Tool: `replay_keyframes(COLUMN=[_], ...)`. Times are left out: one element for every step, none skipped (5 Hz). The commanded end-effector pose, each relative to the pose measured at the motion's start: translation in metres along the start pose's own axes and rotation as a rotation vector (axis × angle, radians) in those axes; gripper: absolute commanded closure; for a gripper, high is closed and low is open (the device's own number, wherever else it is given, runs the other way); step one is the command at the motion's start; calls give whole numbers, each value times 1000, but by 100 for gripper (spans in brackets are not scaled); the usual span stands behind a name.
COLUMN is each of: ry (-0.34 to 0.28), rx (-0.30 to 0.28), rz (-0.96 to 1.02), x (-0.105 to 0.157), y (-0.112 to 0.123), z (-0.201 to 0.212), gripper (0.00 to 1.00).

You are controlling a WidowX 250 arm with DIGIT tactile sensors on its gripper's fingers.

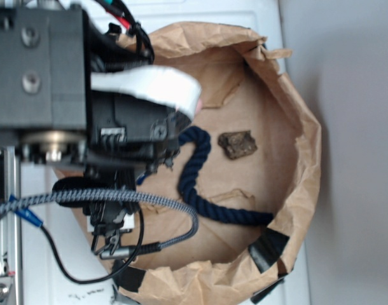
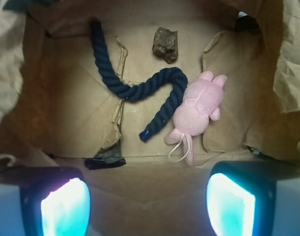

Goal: Grab the blue rope.

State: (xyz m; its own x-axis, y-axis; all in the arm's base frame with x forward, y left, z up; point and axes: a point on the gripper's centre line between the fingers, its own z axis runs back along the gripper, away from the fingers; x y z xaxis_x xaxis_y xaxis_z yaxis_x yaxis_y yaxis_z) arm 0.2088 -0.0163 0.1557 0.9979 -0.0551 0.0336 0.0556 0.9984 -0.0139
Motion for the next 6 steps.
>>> replay_keyframes(ry=[-22,-22,-57,-106,-150,-148], rx=[-46,-46,-91,-113,-118,-133], rz=[-17,-17,-77,-205,-285,-291], x=[-2,-2,-1,19,33,36], y=[-8,-8,0,3,2,-1], z=[0,0,-11,-12,-10,-11], gripper=[0,0,0,0,0,0])
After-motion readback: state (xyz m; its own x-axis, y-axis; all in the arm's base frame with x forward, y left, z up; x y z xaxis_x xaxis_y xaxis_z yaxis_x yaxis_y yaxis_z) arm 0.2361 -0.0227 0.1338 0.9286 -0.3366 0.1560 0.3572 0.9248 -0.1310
